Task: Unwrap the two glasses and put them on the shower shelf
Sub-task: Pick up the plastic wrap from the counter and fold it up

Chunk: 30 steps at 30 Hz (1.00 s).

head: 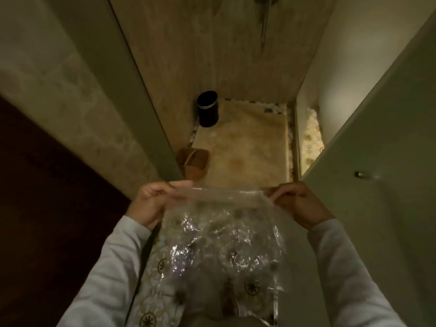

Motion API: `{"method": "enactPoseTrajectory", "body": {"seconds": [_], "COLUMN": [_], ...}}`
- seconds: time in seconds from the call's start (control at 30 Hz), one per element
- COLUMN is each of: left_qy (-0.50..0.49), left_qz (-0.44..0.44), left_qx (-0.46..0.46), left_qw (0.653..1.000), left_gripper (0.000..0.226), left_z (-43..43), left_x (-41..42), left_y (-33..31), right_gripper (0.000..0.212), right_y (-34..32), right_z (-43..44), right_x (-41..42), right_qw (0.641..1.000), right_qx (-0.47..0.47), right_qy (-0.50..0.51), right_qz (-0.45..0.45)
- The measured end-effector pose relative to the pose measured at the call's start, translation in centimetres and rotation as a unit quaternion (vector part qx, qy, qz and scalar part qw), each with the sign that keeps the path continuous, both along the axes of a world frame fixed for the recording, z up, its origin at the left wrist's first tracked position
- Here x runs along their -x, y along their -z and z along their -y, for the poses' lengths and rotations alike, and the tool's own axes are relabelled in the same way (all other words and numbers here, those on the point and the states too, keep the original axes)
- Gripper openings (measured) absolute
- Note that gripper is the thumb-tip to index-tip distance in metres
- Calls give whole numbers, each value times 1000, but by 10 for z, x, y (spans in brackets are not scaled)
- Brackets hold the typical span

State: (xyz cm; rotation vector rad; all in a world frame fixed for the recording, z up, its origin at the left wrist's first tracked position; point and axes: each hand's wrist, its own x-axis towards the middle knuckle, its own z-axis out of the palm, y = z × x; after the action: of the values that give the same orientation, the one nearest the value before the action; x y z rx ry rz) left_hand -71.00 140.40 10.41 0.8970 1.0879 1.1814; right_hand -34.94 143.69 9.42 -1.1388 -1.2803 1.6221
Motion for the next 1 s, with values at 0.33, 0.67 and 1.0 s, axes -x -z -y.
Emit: {"method": "enactPoseTrajectory", "body": {"seconds": [0.33,0.67,1.0], "left_qy": [148,231,26], "left_qz": [-101,-251,-31], "left_qx": [36,-28,56], "left_qw": [983,940,998], "left_gripper": [31,16,18], "left_z": [-206,-384,-451], "left_x": [16,-31,-57], "left_y": [-29,-46,-7], "right_gripper": [58,38,141], "right_y": [-52,-79,-3], "right_z": [-161,-336,-383], "right_x": [-2,23,61], "right_qw": [994,974,974], "right_qx": [-69,-132,164], "right_qy": [-59,146,152], "right_qz": [60,116,48]}}
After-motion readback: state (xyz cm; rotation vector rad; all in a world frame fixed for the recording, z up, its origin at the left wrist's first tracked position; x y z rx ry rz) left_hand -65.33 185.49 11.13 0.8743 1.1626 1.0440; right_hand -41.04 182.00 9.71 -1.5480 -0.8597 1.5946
